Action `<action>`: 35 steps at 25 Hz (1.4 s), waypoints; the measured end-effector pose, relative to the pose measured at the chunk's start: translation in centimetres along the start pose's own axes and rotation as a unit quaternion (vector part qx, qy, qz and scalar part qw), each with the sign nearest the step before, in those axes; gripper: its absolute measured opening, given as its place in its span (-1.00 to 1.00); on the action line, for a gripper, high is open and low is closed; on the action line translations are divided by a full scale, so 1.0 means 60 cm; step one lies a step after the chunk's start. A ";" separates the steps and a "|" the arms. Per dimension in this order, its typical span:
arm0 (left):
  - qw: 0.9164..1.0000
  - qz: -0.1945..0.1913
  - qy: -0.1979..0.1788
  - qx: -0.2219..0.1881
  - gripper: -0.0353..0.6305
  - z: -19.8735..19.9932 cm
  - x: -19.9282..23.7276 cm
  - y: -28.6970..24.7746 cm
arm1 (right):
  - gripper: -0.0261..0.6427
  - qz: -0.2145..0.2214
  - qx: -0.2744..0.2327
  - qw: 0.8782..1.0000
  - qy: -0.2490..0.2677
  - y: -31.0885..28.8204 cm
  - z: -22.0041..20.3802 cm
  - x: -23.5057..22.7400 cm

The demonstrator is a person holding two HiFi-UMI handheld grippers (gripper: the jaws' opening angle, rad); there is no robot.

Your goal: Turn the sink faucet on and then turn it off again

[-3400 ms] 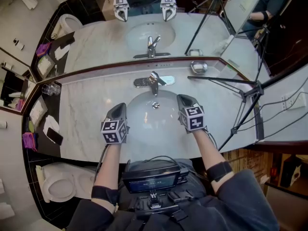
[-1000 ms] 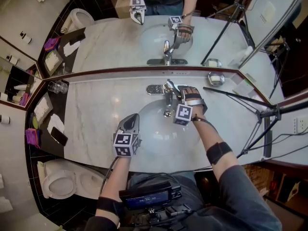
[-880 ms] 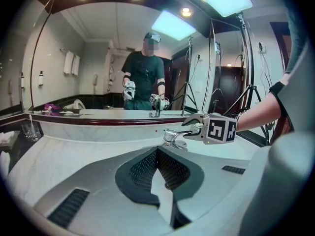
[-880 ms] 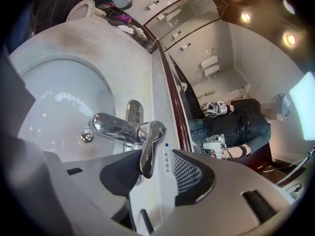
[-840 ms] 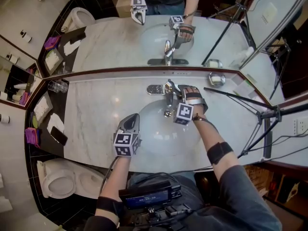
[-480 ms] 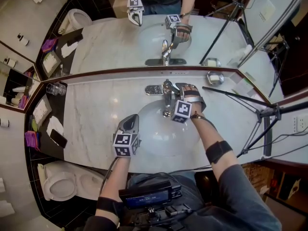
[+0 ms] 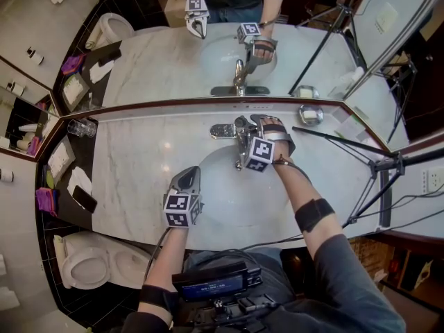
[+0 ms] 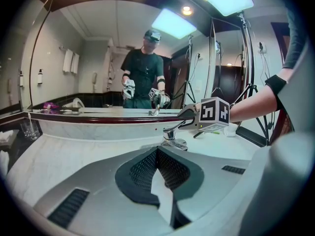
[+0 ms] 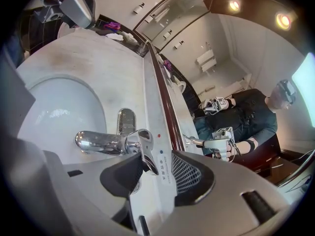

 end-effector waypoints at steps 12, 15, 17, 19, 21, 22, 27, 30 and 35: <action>1.000 0.007 0.006 -0.003 -0.88 -0.002 0.003 0.012 | -0.34 0.001 0.001 1.000 -0.007 -0.001 0.000 -0.003; 1.000 0.009 0.006 -0.006 -0.88 0.000 0.005 0.014 | -0.34 0.009 0.017 1.000 -0.008 -0.002 -0.004 -0.001; 1.000 0.011 0.006 -0.008 -0.88 0.002 0.007 0.014 | -0.33 0.013 0.026 1.000 0.000 -0.002 -0.004 -0.001; 1.000 0.012 0.006 -0.009 -0.88 0.004 0.006 0.014 | -0.33 0.015 0.028 0.999 0.008 0.000 -0.004 0.002; 1.000 0.010 0.005 -0.011 -0.88 0.006 0.005 0.013 | -0.32 0.015 0.031 0.999 0.012 0.006 -0.006 0.005; 1.000 0.010 0.004 -0.012 -0.88 0.008 0.005 0.013 | -0.32 0.017 0.032 0.999 0.012 0.009 -0.006 0.008; 1.000 0.007 0.003 -0.017 -0.88 0.016 0.006 0.010 | -0.32 0.018 0.027 0.999 -0.007 0.038 -0.013 0.019; 1.000 0.003 0.005 -0.021 -0.88 0.024 0.006 0.007 | -0.38 0.017 0.014 0.999 -0.039 0.065 -0.023 0.026; 0.999 0.001 0.008 -0.032 -0.88 0.036 0.011 0.005 | -0.76 -0.013 -0.032 0.989 -0.146 0.118 -0.041 0.029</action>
Point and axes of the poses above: the fingertips, and each gripper's own axes: y backward along the fingers, x to its left, z out of its top, the point moved 6 cm from there along y, backward along the fingers, and after that the axes turned 9 degrees about z, right-handed, at the moved point
